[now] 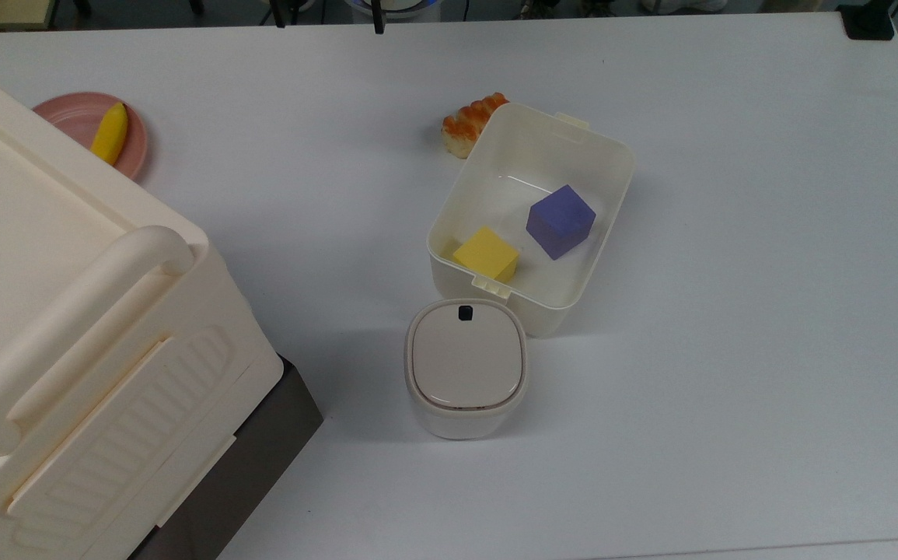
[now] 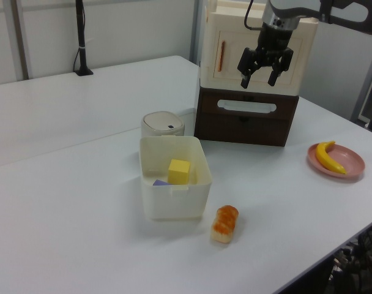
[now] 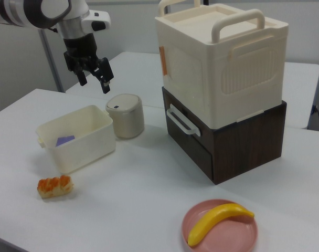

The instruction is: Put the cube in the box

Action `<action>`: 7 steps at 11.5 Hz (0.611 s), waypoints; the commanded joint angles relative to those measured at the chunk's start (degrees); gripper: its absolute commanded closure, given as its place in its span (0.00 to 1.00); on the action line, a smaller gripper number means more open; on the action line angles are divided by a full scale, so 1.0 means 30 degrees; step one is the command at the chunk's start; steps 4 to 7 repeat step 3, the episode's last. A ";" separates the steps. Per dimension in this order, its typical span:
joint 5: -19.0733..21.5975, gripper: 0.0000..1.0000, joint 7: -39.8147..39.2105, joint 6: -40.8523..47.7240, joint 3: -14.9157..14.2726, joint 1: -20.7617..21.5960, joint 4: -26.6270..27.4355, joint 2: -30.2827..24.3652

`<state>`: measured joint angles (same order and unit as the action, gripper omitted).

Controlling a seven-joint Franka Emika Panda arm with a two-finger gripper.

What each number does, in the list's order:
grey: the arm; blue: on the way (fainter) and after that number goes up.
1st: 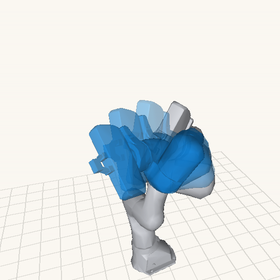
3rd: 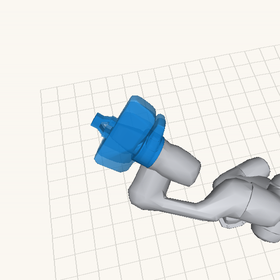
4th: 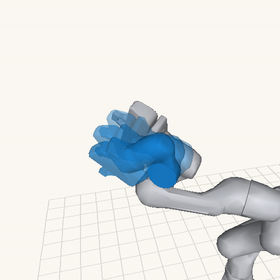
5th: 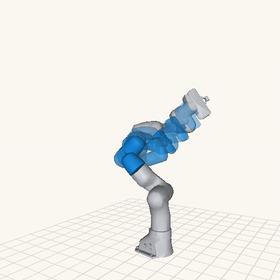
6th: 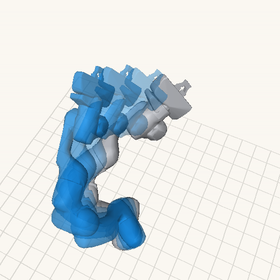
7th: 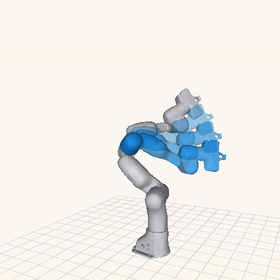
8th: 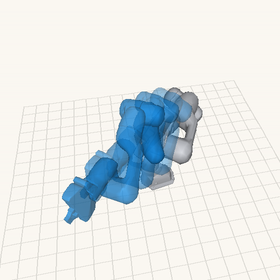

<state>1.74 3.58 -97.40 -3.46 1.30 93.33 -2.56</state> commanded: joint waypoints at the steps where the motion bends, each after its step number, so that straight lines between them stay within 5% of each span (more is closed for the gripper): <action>1: 0.0036 0.00 -0.1015 0.0620 -0.0281 0.0357 -0.0143 -0.0027; 7: 0.0036 0.00 -0.1016 0.0620 -0.0281 0.0357 -0.0143 -0.0027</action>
